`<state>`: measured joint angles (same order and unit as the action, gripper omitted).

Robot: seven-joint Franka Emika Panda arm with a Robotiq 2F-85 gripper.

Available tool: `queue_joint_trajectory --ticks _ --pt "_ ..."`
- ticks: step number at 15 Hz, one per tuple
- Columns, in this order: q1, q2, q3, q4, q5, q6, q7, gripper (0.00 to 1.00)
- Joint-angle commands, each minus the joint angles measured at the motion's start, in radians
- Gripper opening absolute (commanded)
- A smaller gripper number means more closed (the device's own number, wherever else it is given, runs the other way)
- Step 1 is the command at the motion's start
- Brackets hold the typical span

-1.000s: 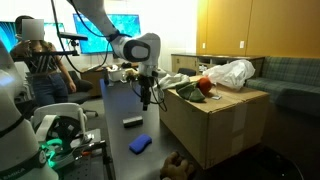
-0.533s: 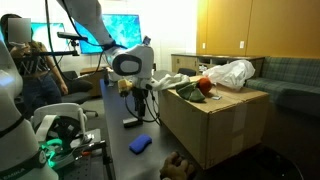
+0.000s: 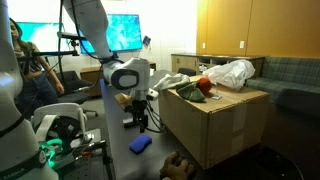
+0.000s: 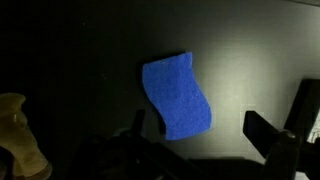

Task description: Take the objects on the box and put it on the table while putting the objects on the table on the box

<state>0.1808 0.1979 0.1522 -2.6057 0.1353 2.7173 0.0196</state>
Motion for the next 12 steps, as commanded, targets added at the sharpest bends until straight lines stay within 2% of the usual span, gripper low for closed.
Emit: queue_joint_trajectory --ticks 1,7,12 --pt "0.005 0.112 -0.016 0.022 -0.089 0.119 0.013 1.00" --pt "-0.019 0.289 -0.004 0.059 -0.090 0.270 -0.007 1.00" --pt "-0.035 0.386 0.005 0.098 -0.096 0.340 -0.016 1.00"
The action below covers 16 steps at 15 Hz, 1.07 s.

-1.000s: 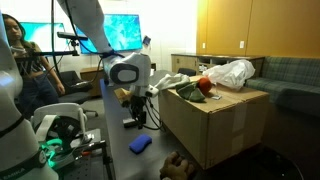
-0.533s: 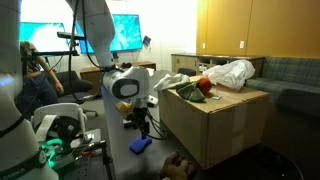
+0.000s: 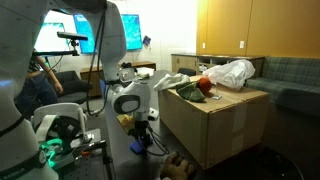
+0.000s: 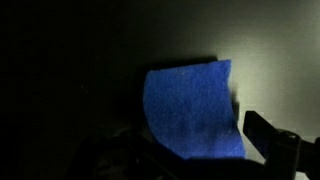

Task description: Take the objects on the box and put it on the table while putting the objects on the table on the box

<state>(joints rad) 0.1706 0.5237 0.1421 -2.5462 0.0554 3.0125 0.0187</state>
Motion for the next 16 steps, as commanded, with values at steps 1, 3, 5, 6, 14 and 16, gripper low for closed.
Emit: queue_joint_trajectory --ticks 1,3,5,6,14,16 --pt "-0.029 0.077 0.017 0.050 -0.015 0.049 -0.015 1.00" --pt "-0.051 0.098 0.028 0.062 -0.012 0.051 -0.021 1.00" --pt "-0.073 0.098 0.042 0.063 -0.006 0.045 -0.021 1.00" --pt "-0.080 0.092 0.045 0.055 -0.005 0.046 -0.020 0.76" --pt "-0.039 -0.004 0.004 0.021 -0.018 -0.041 0.010 0.21" --pt "-0.006 -0.028 -0.028 0.022 -0.028 -0.089 0.023 0.06"
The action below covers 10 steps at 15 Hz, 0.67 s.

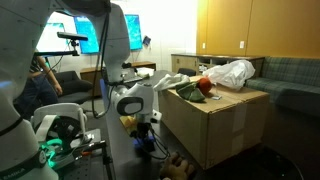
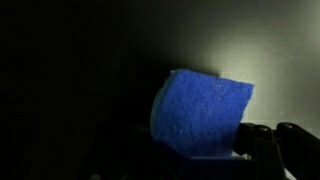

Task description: Take the objects on the box and put it on the table while putting the objects on the table on the box

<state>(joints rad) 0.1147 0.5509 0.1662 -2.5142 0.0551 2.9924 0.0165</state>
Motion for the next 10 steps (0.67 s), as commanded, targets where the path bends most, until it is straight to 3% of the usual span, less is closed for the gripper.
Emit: queue_joint_trajectory --ticks 1,7,10 --pt "0.069 -0.071 -0.073 -0.016 -0.032 -0.091 0.037 0.03" --pt "0.182 -0.217 -0.192 -0.053 -0.111 -0.228 0.156 0.00" --pt "0.173 -0.326 -0.177 -0.057 -0.152 -0.358 0.186 0.01"
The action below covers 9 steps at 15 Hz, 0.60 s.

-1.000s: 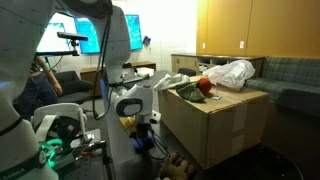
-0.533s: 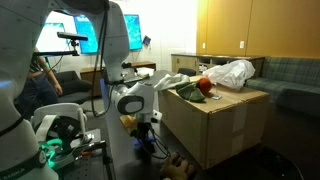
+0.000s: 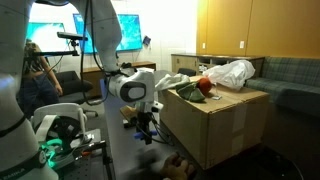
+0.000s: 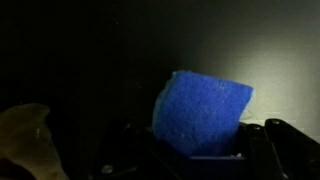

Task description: Take the objects on the box and put it on the table while putting the objects on the table on the box

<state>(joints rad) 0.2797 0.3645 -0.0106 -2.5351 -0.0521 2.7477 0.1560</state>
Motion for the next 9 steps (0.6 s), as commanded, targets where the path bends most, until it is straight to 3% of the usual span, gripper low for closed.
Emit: queue_joint_trajectory --ticks 1,9 --pt "-0.002 -0.174 0.014 -0.033 -0.049 -0.158 0.050 0.00" --pt "-0.035 -0.403 0.133 0.062 -0.016 -0.489 0.025 0.00"
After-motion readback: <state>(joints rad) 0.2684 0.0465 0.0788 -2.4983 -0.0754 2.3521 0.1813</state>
